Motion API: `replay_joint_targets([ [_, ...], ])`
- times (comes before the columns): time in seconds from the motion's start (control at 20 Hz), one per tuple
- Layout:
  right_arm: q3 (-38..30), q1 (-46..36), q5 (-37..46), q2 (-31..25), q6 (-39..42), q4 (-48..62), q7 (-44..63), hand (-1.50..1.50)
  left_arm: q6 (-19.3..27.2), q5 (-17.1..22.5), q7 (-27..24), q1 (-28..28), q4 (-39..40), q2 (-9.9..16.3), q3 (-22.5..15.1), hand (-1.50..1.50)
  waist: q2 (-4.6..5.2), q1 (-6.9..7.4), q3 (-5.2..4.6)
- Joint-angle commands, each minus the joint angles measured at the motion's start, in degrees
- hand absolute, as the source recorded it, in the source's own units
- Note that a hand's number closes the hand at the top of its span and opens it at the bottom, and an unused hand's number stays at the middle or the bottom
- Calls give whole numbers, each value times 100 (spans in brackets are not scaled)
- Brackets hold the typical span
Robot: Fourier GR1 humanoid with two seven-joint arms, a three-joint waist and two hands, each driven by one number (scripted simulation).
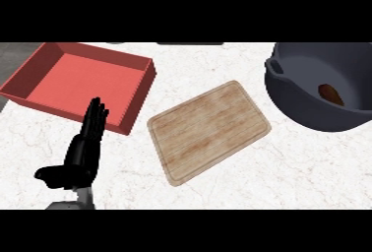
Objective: Pick the sweet potato from the cutting board and place it in the pot
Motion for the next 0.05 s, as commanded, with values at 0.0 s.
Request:
replay_joint_targets([
  [0.0, -214, 351, -518, -146, 107, -12, -347, -150, -105, 14, -333, 138, 263, -63, -14, 0, 5, -9, 2],
])
